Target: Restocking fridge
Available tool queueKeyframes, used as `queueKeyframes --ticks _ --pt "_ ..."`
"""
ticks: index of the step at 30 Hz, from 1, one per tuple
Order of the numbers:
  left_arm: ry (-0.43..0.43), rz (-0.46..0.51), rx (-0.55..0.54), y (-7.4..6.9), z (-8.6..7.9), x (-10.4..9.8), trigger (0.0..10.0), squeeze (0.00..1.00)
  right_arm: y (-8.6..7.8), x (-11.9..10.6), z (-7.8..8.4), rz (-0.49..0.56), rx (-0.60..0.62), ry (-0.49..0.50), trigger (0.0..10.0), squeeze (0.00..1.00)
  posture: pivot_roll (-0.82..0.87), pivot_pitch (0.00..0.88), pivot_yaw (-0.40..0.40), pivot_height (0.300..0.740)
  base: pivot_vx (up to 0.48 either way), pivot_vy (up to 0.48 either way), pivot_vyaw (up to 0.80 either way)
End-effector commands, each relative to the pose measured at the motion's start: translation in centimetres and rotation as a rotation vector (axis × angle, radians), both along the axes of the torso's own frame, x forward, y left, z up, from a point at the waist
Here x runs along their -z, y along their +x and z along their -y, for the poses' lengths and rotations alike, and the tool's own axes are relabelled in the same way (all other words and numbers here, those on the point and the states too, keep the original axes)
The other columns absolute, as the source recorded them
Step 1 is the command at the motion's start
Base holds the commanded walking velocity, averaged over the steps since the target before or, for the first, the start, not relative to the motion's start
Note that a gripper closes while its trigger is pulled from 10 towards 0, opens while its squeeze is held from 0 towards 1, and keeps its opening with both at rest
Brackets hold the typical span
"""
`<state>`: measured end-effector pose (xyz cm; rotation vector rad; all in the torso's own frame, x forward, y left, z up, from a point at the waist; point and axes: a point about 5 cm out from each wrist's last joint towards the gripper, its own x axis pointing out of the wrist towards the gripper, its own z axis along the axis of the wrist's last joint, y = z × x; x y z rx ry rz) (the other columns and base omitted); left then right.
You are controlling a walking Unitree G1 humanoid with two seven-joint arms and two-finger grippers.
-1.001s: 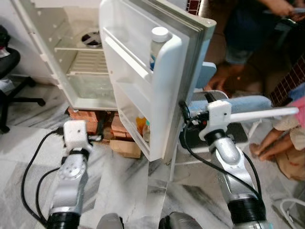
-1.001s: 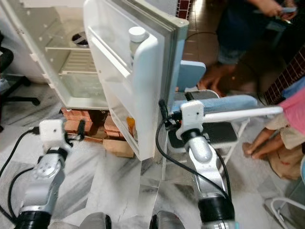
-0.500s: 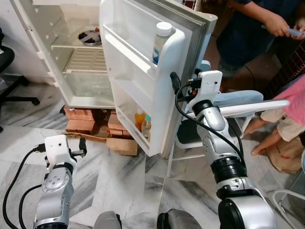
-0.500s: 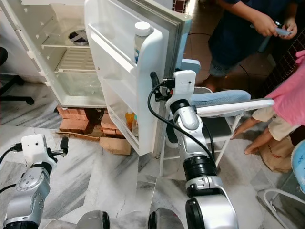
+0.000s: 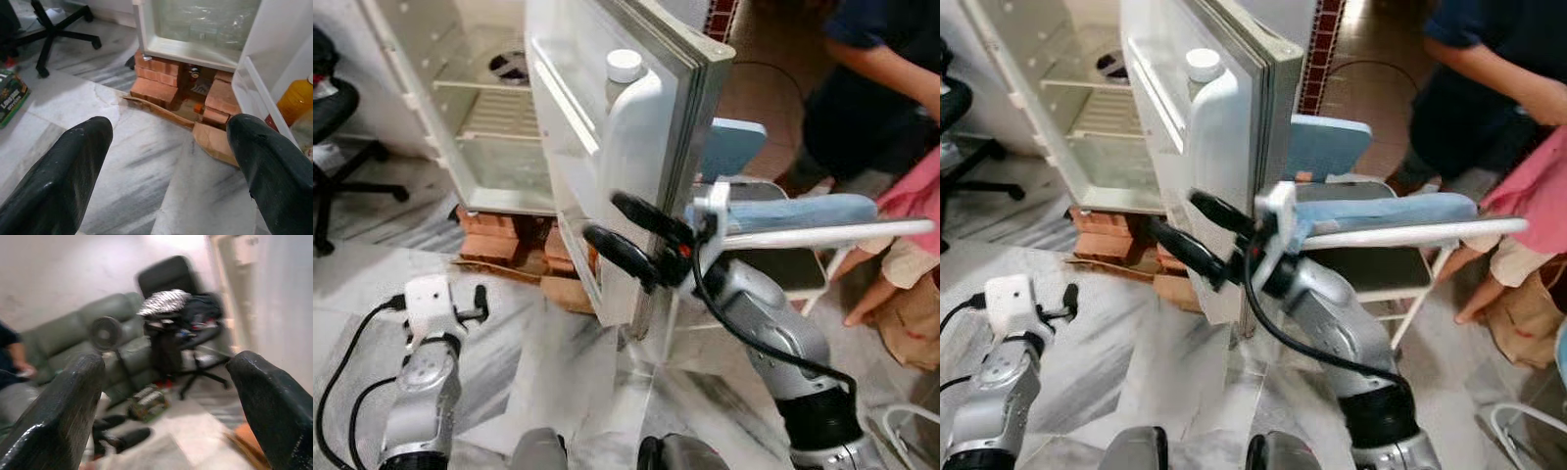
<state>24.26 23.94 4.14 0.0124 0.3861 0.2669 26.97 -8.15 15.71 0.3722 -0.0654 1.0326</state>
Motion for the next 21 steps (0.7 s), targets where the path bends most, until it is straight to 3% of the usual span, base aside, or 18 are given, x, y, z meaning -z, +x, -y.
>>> queueKeyframes --ticks 1,3,4,5,6,10,12,16,18,20,21 --pt "-0.002 -0.044 -0.01 -0.5 -0.2 0.7 10.0 0.0 -0.4 1.6 1.8 -0.008 0.062 -0.104 10.0 0.0 0.04 0.064 -0.005 0.74 0.0 0.0 0.0" --pt "-0.003 -0.053 -0.013 -0.7 -0.3 0.9 10.0 0.0 -0.9 2.7 2.8 -0.023 0.088 -0.216 10.0 0.0 0.04 0.063 -0.006 0.74 0.0 0.0 0.0" --pt "-0.003 -0.053 -0.013 -0.7 -0.3 0.9 10.0 0.0 -0.9 2.7 2.8 -0.023 0.088 -0.216 10.0 0.0 0.04 0.063 -0.006 0.74 0.0 0.0 0.0" --pt "-0.003 -0.055 -0.013 -0.8 -0.3 1.0 10.0 0.0 -0.5 3.8 3.8 -0.019 0.172 -0.332 10.0 0.0 0.04 0.064 -0.009 0.74 0.0 0.0 0.0" --pt "-0.004 -0.054 -0.013 -0.8 -0.3 1.0 10.0 0.0 -0.2 4.1 4.3 -0.006 0.21 -0.382 10.0 0.0 0.04 0.065 -0.009 0.74 0.0 0.0 0.0" --pt "-0.002 -0.053 -0.008 -0.7 -0.2 1.0 10.0 0.0 1.2 3.9 5.9 -0.011 0.349 -0.468 10.0 0.0 0.04 0.068 -0.01 0.74 0.0 0.0 0.0" --pt "-0.005 -0.053 -0.013 -0.8 -0.2 1.0 10.0 0.0 2.9 2.5 6.7 0.044 0.459 -0.45 10.0 0.0 0.04 0.071 -0.011 0.74 0.0 0.0 0.0" --pt "-0.008 -0.053 -0.015 -0.8 -0.2 1.0 10.0 0.0 4.1 1.1 6.5 0.084 0.531 -0.391 10.0 0.0 0.04 0.071 -0.013 0.74 0.0 0.0 0.0" --pt "-0.011 -0.053 -0.012 -0.7 -0.2 1.0 10.0 0.0 4.7 -0.4 4.5 0.147 0.506 -0.305 10.0 0.0 0.05 0.073 -0.014 0.74 0.0 0.0 0.0" --pt "-0.014 -0.047 -0.009 -0.6 -0.1 1.0 10.0 0.0 5.0 -1.4 2.6 0.16 0.466 -0.224 10.0 0.0 0.05 0.073 -0.014 0.74 0.0 0.0 0.0" --pt "-0.014 -0.045 -0.009 -0.6 -0.1 0.9 10.0 0.0 5.1 -2.1 1.0 0.144 0.407 -0.137 10.0 0.0 0.05 0.074 -0.016 0.74 0.0 0.0 0.0"
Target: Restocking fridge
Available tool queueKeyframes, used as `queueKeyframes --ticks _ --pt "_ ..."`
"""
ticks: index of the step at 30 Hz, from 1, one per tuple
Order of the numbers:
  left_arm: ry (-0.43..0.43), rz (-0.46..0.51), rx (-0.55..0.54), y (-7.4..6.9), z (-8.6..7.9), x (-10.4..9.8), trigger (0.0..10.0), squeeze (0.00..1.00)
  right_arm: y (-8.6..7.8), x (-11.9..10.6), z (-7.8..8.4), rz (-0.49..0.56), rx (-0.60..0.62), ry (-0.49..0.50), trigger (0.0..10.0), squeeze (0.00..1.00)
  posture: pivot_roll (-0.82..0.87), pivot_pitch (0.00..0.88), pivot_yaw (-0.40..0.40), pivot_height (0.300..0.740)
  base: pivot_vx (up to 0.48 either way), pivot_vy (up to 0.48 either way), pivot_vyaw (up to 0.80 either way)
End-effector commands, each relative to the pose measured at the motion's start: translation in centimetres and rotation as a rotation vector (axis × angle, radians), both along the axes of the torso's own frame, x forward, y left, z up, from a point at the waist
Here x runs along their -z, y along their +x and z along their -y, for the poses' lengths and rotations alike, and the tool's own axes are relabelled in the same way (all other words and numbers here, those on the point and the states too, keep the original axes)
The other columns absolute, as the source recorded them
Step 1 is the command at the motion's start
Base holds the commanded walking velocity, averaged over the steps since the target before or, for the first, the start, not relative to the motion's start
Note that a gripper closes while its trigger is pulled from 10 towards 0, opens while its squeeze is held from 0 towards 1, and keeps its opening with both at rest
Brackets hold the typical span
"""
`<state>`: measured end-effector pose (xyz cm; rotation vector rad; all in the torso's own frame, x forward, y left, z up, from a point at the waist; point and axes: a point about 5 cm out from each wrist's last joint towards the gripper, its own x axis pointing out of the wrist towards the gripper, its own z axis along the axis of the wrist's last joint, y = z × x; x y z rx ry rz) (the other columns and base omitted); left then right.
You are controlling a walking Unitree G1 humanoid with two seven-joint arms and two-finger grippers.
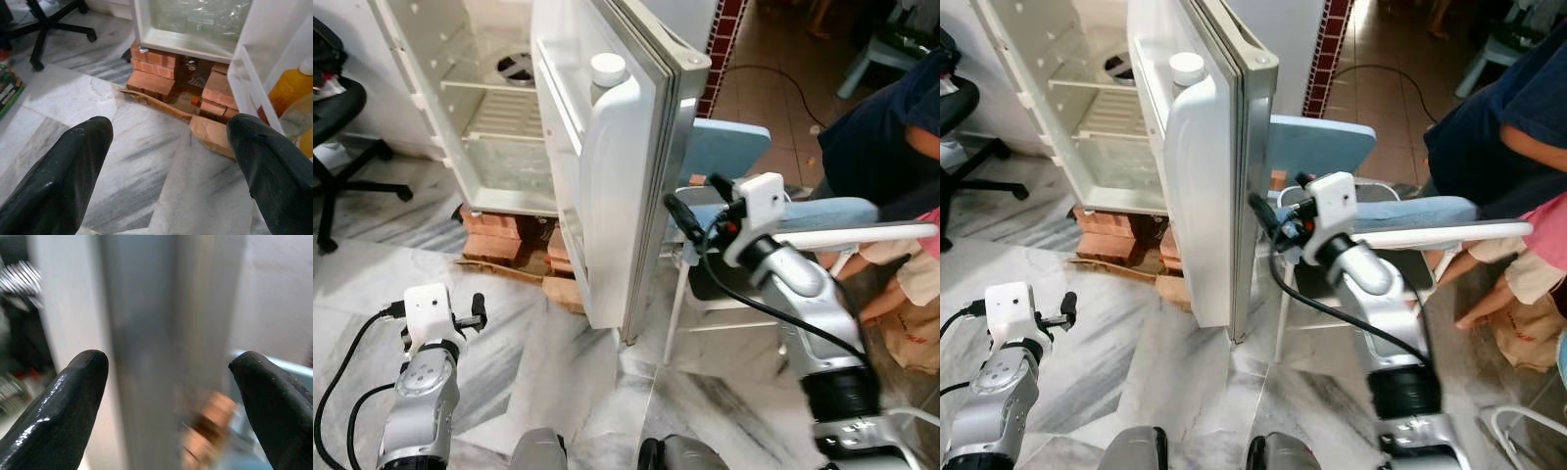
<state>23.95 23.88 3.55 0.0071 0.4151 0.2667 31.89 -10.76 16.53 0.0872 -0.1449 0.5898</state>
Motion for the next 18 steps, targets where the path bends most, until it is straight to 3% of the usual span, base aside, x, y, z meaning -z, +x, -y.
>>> queueKeyframes --ticks 1,4,5,7,10,13,14,17,18 --pt "-0.007 -0.014 -0.008 -0.3 -0.1 0.3 10.0 0.0 -0.2 -1.7 -2.5 0.029 -0.128 0.12 10.0 0.0 0.05 0.074 -0.016 0.74 0.0 0.0 0.0" --pt "-0.007 -0.008 -0.008 -0.2 -0.1 0.2 10.0 0.0 -2.2 -3.0 -5.1 -0.018 -0.382 0.29 10.0 0.0 0.06 0.072 -0.019 0.74 0.0 0.0 0.0" --pt "-0.007 -0.007 -0.007 -0.2 -0.1 0.2 10.0 0.0 -4.6 -3.8 -6.5 -0.019 -0.602 0.338 10.0 0.0 0.06 0.071 -0.021 0.74 0.0 0.0 0.0" --pt "-0.007 -0.006 -0.007 -0.2 -0.1 0.2 10.0 0.0 -6.1 -4.1 -7.0 -0.014 -0.719 0.348 10.0 0.0 0.06 0.071 -0.022 0.74 0.0 0.0 0.0" --pt "-0.009 -0.004 -0.006 -0.2 -0.1 0.2 10.0 0.0 -7.1 -4.1 -7.0 -0.059 -0.764 0.404 10.0 0.0 0.06 0.071 -0.022 0.74 0.0 0.0 0.0" --pt "-0.013 -0.003 -0.004 -0.1 0.0 0.2 10.0 0.0 -6.1 -2.5 -6.1 -0.071 -0.635 0.328 10.0 0.0 0.05 0.069 -0.02 0.74 0.0 0.0 0.0" --pt "-0.013 0.0 0.002 0.0 0.1 0.2 10.0 0.0 -5.1 -1.2 -5.2 -0.077 -0.509 0.244 10.0 0.0 0.04 0.069 -0.017 0.74 0.0 0.0 0.0" --pt "-0.005 0.009 0.023 0.1 0.3 0.1 10.0 0.0 -3.9 0.6 -3.3 -0.078 -0.303 0.086 10.0 0.0 0.03 0.066 -0.016 0.74 0.0 0.0 0.0" --pt "0.001 0.011 0.038 0.3 0.5 0.1 10.0 0.0 -3.4 1.7 -1.7 -0.09 -0.155 0.028 10.0 0.0 0.03 0.065 -0.017 0.74 0.0 0.0 0.0"
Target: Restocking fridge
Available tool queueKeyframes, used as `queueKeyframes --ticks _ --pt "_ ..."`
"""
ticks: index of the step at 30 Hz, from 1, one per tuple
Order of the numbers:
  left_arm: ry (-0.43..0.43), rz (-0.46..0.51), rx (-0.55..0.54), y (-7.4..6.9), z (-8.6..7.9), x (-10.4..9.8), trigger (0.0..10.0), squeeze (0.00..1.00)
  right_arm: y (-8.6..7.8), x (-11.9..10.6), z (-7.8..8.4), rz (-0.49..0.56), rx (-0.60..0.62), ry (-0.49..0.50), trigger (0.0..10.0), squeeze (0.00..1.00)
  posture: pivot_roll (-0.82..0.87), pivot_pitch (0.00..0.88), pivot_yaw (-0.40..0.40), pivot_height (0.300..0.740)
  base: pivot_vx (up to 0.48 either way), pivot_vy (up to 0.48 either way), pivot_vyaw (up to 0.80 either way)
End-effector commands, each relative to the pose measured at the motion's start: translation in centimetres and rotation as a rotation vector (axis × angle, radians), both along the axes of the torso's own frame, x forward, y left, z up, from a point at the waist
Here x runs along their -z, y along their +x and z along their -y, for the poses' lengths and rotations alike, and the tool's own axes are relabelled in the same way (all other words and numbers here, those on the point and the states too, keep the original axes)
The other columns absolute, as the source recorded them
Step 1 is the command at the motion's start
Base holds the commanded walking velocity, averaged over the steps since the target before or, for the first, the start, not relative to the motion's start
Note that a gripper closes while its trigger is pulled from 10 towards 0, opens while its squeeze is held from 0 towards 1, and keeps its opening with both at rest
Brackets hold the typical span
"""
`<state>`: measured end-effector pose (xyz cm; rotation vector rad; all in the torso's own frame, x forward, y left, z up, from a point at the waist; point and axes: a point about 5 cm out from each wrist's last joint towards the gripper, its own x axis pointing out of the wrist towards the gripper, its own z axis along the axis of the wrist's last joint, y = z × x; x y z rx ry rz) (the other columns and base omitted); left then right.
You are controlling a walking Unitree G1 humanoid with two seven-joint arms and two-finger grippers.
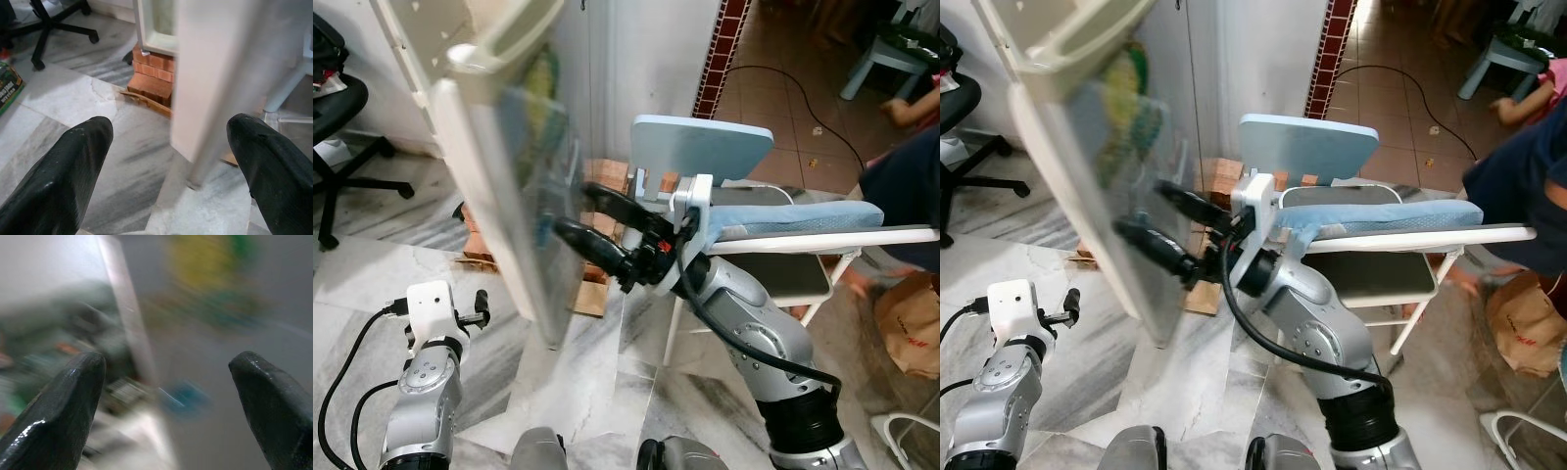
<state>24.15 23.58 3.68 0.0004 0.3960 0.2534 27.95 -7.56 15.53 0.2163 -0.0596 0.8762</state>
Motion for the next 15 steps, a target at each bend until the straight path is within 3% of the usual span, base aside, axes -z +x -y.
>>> queueKeyframes --ticks 1,5,11,15 --pt "0.009 -0.009 0.029 0.1 0.3 0.2 10.0 0.0 0.6 1.0 2.0 0.006 0.185 -0.068 10.0 0.0 0.03 0.064 -0.017 0.74 0.0 0.0 0.0" --pt "0.008 0.006 0.035 0.3 0.5 0.1 10.0 0.0 0.3 2.3 3.5 -0.04 0.31 -0.092 10.0 0.0 0.02 0.066 -0.018 0.74 0.0 0.0 0.0" --pt "0.047 0.055 0.093 1.1 1.1 -0.6 10.0 0.0 0.0 3.8 5.3 -0.017 0.551 -0.144 10.0 0.0 0.01 0.072 -0.02 0.74 0.0 0.0 0.0" --pt "0.094 0.116 0.164 1.6 1.8 -1.4 10.0 0.0 -0.3 3.9 6.2 -0.001 0.658 -0.154 10.0 0.0 0.01 0.072 -0.024 0.74 0.0 0.45 0.0"
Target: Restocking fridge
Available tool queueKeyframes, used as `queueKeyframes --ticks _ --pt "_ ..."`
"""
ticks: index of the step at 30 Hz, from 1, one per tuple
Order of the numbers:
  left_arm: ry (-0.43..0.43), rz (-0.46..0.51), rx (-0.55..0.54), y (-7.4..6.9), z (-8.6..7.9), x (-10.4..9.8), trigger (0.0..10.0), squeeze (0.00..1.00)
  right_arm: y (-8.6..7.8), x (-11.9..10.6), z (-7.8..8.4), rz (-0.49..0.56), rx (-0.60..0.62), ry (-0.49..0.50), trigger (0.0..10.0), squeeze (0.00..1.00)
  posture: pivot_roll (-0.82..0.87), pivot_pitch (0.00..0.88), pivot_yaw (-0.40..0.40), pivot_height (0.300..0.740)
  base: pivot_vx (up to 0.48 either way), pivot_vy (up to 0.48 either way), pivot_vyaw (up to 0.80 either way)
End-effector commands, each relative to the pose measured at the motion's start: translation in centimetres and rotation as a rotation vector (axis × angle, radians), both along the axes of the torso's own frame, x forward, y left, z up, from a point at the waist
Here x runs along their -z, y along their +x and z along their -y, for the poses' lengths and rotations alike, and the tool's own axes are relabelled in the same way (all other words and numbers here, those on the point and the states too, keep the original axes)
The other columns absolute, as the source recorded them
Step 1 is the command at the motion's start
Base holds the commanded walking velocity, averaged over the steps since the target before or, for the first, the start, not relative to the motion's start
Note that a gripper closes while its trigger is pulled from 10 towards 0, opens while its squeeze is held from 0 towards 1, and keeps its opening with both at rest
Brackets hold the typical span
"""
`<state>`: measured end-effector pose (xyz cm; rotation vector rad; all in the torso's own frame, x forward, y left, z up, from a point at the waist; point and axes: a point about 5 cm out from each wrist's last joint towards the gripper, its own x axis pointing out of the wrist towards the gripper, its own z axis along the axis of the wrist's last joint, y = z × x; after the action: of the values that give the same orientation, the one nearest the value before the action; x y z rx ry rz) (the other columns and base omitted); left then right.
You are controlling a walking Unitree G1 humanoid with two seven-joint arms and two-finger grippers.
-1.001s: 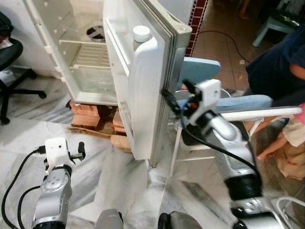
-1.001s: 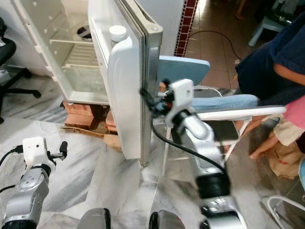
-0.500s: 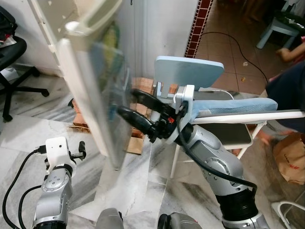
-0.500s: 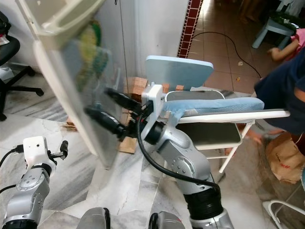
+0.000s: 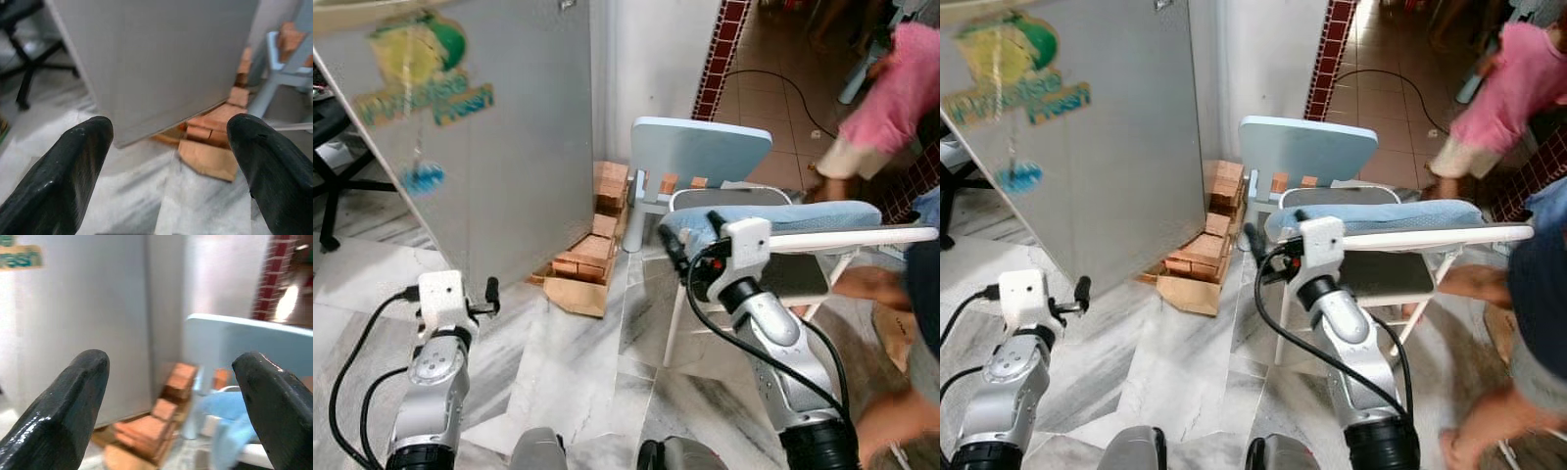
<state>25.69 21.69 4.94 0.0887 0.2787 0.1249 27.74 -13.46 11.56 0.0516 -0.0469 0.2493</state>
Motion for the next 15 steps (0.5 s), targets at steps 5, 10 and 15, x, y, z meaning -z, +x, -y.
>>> queueKeyframes --ticks 5,10,15 --pt "0.086 0.094 0.109 1.0 1.0 -1.6 10.0 0.0 -0.6 0.6 0.9 -0.002 0.077 -0.031 10.0 0.0 0.0 0.065 -0.025 0.74 0.0 0.48 0.0" --pt "0.059 0.102 0.111 1.5 1.1 -1.4 10.0 0.0 -0.6 1.3 1.1 -0.014 0.11 -0.029 10.0 0.0 -0.01 0.061 -0.028 0.74 0.0 0.479 -0.1" --pt "0.078 0.132 0.164 1.8 1.4 -1.7 10.0 0.0 -0.5 1.2 1.0 -0.001 0.114 -0.034 10.0 0.0 -0.02 0.056 -0.024 0.74 0.0 0.476 -0.67"
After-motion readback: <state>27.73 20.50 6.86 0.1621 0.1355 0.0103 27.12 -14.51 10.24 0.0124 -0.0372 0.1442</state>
